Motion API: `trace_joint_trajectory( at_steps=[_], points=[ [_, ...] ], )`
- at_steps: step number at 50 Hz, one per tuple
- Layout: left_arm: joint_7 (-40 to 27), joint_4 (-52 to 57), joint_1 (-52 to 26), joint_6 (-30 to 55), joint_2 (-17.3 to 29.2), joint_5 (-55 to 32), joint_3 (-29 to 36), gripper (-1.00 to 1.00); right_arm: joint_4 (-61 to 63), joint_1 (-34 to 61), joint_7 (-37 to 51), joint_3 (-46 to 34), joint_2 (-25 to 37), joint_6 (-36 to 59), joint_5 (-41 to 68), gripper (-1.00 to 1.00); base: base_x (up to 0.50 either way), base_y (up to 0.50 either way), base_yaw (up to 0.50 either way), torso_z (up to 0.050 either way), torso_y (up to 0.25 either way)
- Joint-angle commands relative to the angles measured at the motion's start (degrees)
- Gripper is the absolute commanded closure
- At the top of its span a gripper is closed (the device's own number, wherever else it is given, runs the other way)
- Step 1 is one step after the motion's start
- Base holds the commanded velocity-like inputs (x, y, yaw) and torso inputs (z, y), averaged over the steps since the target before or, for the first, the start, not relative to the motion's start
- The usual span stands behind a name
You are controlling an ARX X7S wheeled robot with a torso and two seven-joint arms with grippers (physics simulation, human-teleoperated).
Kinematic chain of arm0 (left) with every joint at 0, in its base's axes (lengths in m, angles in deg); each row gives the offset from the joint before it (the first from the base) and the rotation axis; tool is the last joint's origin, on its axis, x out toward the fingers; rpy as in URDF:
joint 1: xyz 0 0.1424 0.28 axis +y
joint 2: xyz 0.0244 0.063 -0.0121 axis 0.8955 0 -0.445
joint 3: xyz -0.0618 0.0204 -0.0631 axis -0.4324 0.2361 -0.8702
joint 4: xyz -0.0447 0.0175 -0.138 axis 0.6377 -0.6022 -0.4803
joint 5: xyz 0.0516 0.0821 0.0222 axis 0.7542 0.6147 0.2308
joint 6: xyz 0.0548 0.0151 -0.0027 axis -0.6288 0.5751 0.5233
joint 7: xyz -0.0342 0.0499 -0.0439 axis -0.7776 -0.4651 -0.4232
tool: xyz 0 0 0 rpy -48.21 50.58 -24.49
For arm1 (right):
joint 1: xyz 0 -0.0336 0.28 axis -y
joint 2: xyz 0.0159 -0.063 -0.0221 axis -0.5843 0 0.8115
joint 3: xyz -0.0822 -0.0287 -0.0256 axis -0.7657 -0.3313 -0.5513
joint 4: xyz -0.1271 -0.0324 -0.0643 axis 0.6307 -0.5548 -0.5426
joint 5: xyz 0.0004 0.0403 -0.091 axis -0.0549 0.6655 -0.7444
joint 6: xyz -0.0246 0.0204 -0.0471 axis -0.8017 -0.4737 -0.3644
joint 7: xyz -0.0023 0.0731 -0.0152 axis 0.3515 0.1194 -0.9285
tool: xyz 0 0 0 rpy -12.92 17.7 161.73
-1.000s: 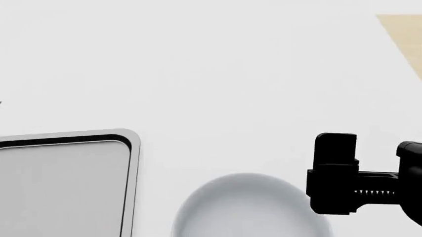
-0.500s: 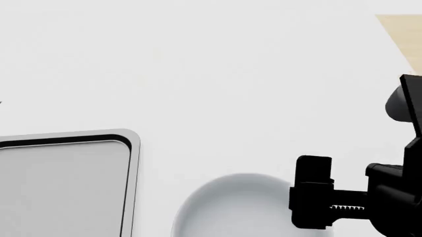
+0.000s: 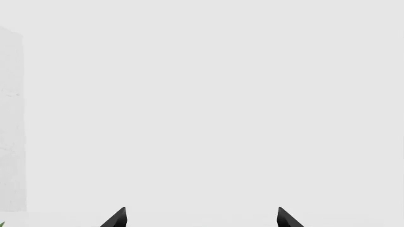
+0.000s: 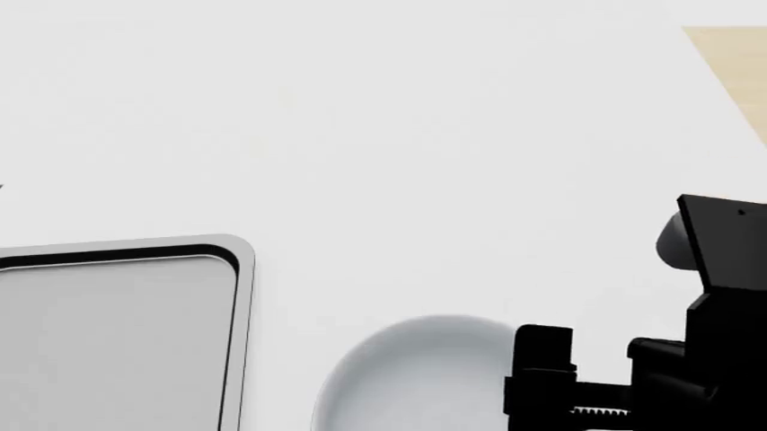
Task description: Move the fresh-baked cupcake off the tray onto the counter, and place the bowl used for mixing into the sink.
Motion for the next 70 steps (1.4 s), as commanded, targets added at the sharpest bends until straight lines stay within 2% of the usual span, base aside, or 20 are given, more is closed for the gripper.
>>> trace_joint_trajectory(
  at_steps=[1, 66, 67, 70],
  points=[
    [-0.1, 0.23, 0.31, -0.43, 0.2, -0.36, 0.14, -1.0, -0.87, -2.24, -2.0, -0.33, -0.41, 0.11, -2.23, -1.0, 0.0, 0.0, 0.0, 0.0, 0.0],
    [0.16, 0.61, 0.95, -2.54, 1.14, -1.03, 1.32, -1.0, -6.59, -8.34, -10.18, -3.56, -3.16, 2.11, -12.4, -1.0, 0.01, 0.0, 0.0, 0.0, 0.0],
    [0.19, 0.54, 0.99, -2.63, 1.13, -1.07, 1.31, -1.0, -6.76, -8.24, -9.95, -3.58, -3.21, 1.9, -12.38, 1.0, 0.0, 0.0, 0.0, 0.0, 0.0],
    [0.25, 0.42, 0.81, -2.61, 1.04, -1.01, 1.48, -1.0, -6.12, -7.76, -9.09, -3.42, -2.6, 1.72, -11.78, 1.0, 0.01, 0.0, 0.0, 0.0, 0.0]
  ],
)
